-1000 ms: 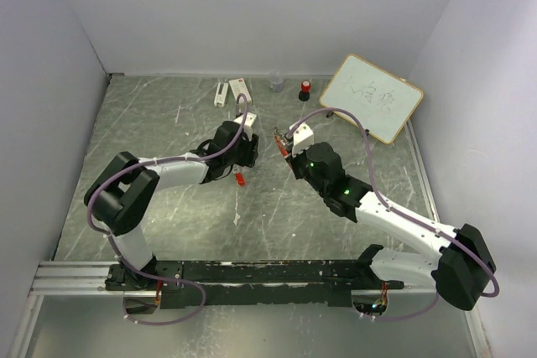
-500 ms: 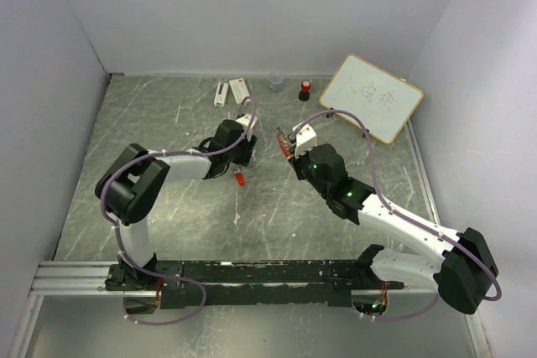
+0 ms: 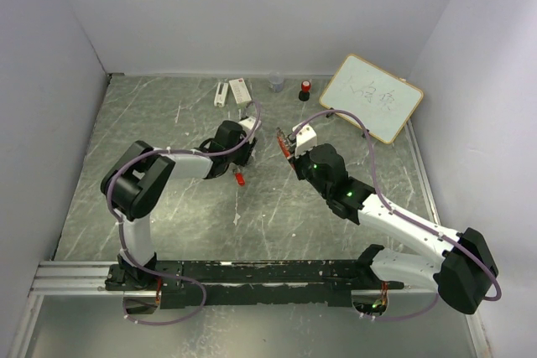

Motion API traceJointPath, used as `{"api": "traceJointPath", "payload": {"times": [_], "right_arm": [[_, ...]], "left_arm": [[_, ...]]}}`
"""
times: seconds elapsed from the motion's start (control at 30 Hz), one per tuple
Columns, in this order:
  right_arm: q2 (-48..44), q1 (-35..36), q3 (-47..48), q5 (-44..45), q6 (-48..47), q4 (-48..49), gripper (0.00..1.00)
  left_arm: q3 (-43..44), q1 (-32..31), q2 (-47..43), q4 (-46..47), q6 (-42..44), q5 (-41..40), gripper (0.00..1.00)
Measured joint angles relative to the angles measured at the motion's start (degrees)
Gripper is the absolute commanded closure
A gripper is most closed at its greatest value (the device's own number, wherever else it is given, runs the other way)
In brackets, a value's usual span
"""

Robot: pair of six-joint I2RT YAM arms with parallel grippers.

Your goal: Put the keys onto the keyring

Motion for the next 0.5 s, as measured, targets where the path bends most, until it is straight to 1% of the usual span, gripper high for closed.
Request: {"api": "traceJointPath", "payload": {"times": [0.5], "right_arm": [[0.2,-0.1,0.0,-0.2,-0.2,0.0,1.00]], "left_arm": [[1.1,0.3,2.8,1.3,3.2,1.3,0.52]]}}
